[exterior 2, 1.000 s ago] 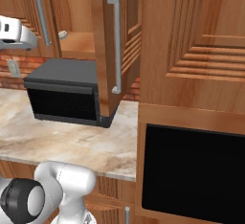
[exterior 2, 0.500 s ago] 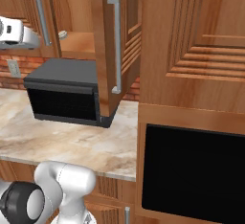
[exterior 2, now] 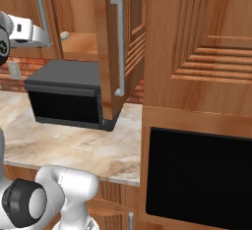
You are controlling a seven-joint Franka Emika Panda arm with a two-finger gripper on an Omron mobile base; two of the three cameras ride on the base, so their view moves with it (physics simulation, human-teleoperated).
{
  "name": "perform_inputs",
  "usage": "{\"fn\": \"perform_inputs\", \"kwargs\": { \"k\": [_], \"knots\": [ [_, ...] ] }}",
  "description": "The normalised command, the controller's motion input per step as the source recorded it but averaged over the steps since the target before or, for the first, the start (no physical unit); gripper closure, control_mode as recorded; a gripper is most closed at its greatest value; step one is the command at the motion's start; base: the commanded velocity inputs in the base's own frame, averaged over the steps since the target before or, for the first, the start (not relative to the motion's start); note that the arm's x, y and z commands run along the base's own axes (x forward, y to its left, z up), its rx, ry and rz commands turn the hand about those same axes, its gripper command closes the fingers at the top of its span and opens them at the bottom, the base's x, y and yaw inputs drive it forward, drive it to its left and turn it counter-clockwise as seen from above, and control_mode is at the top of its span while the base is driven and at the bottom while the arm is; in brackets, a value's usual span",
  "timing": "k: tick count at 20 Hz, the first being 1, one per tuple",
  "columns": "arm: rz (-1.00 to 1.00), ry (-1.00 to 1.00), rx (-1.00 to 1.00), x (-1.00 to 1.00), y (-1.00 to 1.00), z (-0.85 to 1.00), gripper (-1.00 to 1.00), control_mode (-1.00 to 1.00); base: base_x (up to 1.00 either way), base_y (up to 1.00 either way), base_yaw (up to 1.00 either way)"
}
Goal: Open the cabinet. Pick the dish brush and place it next to the sink. Then close the cabinet.
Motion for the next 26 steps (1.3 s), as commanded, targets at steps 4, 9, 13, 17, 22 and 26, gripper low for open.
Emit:
{"fn": "perform_inputs", "kwargs": {
  "k": [4,9,13,17,22,26],
  "knots": [
    [-0.07,0.00,0.00,0.41,0.07,0.00,-1.00,-1.00,0.00,0.00,0.00],
    [-0.07,0.00,0.00,0.40,0.01,0.00,-1.00,-1.00,0.00,0.00,0.00],
    [-0.05,0.00,0.02,0.30,0.05,0.00,-1.00,-1.00,0.00,0.00,0.00],
    [0.00,0.00,0.03,0.02,0.27,0.00,-1.00,-1.00,0.00,0.00,0.00],
    [0.00,0.00,0.00,0.04,0.19,0.00,-1.00,-1.00,0.00,0.00,0.00],
    [0.00,0.00,0.00,0.43,0.00,0.00,-1.00,-1.00,0.00,0.00,0.00]
  ]
}}
